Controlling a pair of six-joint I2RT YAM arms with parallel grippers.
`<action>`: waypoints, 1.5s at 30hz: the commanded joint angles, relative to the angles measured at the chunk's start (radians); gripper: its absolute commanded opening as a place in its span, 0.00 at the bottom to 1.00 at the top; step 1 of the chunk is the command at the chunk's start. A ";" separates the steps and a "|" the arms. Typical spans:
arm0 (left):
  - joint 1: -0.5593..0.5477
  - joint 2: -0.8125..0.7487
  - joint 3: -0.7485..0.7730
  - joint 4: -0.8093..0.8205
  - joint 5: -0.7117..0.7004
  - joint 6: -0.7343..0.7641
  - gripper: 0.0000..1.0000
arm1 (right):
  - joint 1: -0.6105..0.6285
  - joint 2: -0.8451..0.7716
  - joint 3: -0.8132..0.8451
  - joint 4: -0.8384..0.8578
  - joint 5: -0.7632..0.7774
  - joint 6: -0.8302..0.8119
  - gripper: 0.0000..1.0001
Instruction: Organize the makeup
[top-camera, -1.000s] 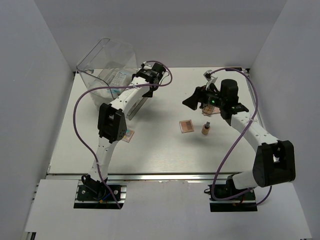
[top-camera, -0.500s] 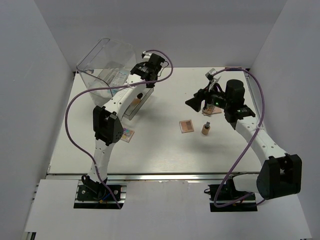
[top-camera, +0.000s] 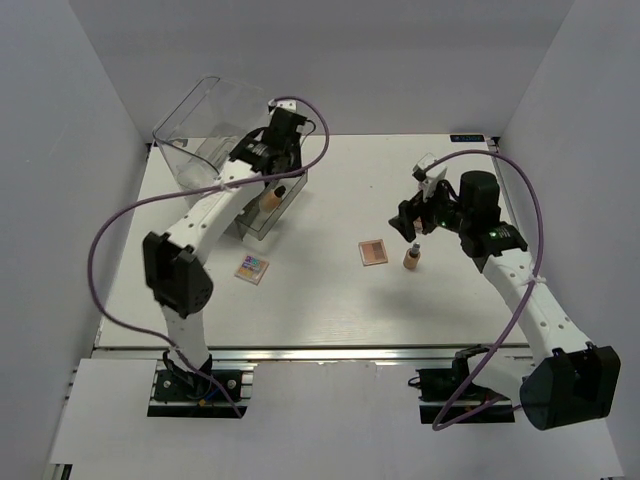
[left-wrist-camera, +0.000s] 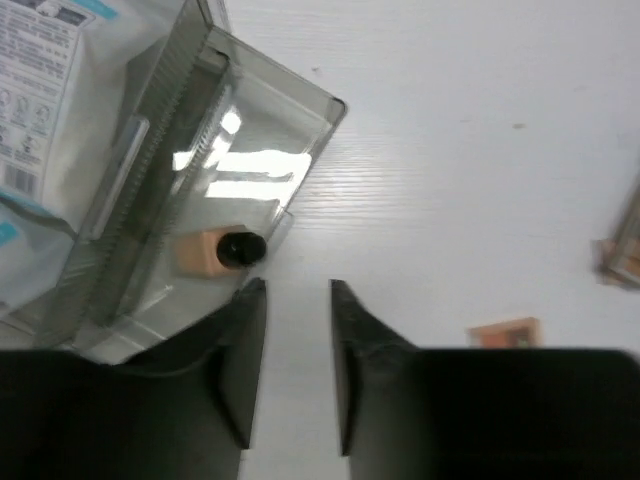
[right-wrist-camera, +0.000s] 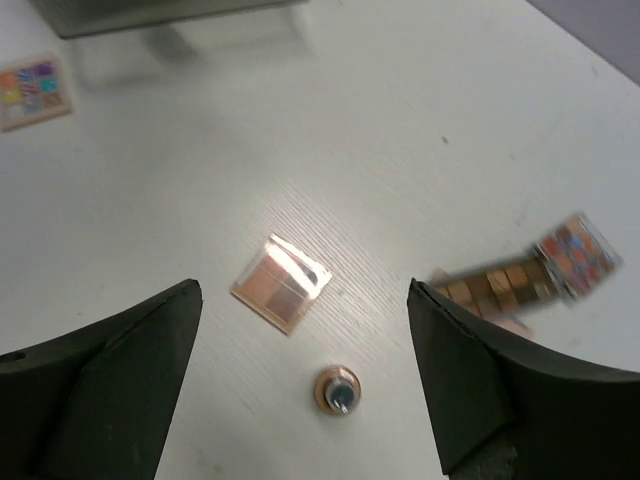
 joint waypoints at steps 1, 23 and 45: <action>-0.001 -0.227 -0.158 0.179 0.153 -0.020 0.46 | -0.034 -0.050 -0.026 -0.119 0.217 -0.068 0.89; 0.001 -0.684 -0.701 0.325 0.170 -0.148 0.58 | -0.079 0.017 -0.344 0.080 0.228 -0.060 0.89; -0.001 -0.796 -0.763 0.285 0.089 -0.184 0.62 | -0.079 0.235 -0.387 0.363 0.093 -0.094 0.27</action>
